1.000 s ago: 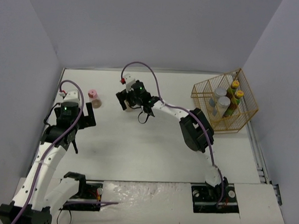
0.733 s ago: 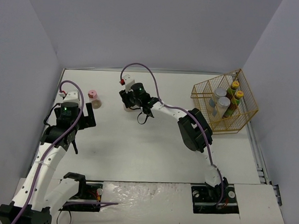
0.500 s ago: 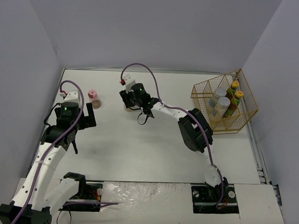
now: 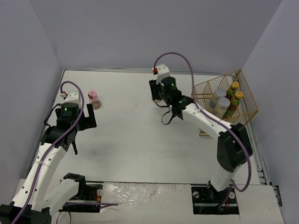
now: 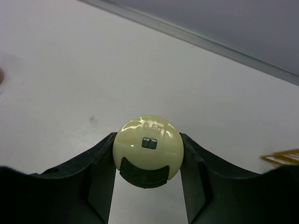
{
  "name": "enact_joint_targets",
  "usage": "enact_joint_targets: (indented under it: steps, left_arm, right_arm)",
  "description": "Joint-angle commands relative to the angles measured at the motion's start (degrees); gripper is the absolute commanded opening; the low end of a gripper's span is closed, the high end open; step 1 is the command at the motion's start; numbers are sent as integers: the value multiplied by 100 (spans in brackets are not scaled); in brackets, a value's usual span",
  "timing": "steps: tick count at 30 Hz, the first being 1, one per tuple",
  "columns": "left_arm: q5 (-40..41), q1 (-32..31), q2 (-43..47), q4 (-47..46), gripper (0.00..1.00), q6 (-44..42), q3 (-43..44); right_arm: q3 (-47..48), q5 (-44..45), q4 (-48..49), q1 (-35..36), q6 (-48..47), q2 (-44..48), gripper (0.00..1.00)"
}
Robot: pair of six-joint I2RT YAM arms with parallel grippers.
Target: Organize the condiment bottles
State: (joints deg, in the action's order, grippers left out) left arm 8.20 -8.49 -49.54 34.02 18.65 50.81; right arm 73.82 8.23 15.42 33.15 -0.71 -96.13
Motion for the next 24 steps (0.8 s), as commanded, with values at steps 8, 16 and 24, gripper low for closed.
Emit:
enact_joint_targets:
  steps: [8,16,24]
  left_arm:
    - [-90,58,-47,-255,97,33,104]
    - [-72,58,-38,-247,97,48,96]
    - [-90,58,-20,-247,97,43,96]
  right_arm:
    - [-801,658,-2,-2070,573,1579,0]
    - [-948,253,145,-2582,665,1323,0]
    - [-1307,294,368,-2612,693,1002,0]
